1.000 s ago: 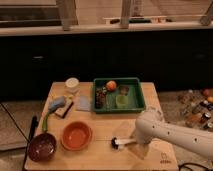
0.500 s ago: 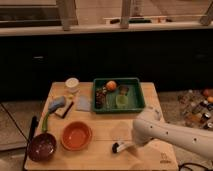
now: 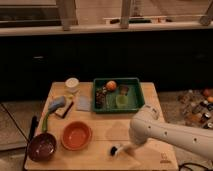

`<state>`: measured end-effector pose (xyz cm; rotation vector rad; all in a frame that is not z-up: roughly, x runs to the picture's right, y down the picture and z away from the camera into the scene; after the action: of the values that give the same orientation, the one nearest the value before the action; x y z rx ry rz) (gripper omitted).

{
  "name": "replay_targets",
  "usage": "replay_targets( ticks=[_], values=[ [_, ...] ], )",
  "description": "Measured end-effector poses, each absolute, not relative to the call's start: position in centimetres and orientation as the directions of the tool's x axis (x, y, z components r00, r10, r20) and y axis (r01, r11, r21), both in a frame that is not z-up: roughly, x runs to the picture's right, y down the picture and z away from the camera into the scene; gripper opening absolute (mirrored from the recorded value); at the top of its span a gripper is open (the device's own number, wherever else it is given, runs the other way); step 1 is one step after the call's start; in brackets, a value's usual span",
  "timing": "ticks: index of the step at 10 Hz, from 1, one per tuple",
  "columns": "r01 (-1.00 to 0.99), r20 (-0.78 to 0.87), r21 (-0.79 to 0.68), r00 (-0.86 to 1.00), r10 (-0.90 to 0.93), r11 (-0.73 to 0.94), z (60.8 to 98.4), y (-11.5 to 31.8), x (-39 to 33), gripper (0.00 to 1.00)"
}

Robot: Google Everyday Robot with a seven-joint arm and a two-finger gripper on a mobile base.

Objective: Wipe red bowl with brush

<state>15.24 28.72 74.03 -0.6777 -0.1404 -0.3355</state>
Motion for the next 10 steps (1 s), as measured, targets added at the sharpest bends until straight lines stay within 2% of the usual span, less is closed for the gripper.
replay_targets(
  ticks=[6,10],
  values=[
    [0.42,0.267,-0.51,0.907,-0.326,0.751,71.0,26.0,10.4,0.0],
    [0.454,0.267,-0.483,0.891,-0.367,0.749,70.5,24.5,6.8,0.0]
  ],
)
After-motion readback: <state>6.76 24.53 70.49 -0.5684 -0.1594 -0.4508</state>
